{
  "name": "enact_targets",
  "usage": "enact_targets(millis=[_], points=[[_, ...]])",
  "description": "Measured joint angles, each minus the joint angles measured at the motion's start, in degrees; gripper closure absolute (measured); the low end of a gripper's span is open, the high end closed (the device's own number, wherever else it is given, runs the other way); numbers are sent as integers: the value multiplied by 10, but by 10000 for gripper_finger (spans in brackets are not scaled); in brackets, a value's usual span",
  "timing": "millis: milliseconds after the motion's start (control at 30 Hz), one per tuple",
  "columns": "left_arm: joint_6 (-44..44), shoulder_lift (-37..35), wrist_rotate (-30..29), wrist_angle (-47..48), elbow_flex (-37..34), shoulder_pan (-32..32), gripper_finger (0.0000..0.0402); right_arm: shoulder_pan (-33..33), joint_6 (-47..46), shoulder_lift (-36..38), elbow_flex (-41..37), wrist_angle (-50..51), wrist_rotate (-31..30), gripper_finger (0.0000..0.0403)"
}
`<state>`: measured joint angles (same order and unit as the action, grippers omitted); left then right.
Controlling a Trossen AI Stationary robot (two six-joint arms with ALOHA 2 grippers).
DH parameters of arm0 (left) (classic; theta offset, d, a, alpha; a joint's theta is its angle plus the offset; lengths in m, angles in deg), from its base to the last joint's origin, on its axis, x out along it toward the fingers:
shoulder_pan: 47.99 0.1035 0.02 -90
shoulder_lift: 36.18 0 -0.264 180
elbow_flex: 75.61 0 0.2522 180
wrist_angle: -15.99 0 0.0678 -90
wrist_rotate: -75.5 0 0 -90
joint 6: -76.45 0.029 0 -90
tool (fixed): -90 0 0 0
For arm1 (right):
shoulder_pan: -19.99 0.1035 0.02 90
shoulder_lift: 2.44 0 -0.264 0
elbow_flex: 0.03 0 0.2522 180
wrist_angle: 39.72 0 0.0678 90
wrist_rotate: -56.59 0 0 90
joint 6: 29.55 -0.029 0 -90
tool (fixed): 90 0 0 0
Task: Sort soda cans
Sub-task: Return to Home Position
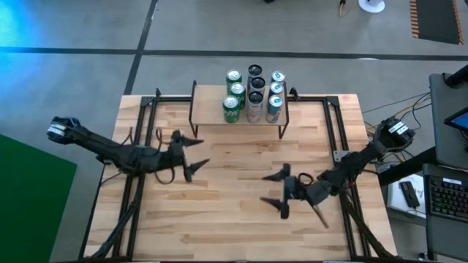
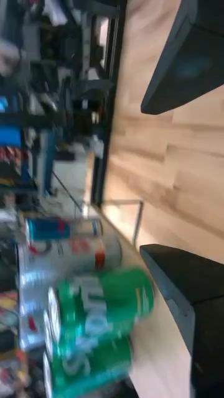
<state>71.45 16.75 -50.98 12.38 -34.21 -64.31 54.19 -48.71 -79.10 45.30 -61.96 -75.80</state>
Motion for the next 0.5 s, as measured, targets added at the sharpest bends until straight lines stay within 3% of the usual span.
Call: enact_targets(millis=[100,167,300,500], points=[[36,-3,2,-88,-48,-18,69,-18,101,-24,0,-123,86,60],[52,-10,1,-126,-62,-18,83,-30,143,-24,0,-153,94,65],[76,-39,25,-116,-64,-18,113,-59,176,16,0,-120,122,87],[109,-115,45,-118,-99,-17,173,-96,184,125,-2,13,178,137]])
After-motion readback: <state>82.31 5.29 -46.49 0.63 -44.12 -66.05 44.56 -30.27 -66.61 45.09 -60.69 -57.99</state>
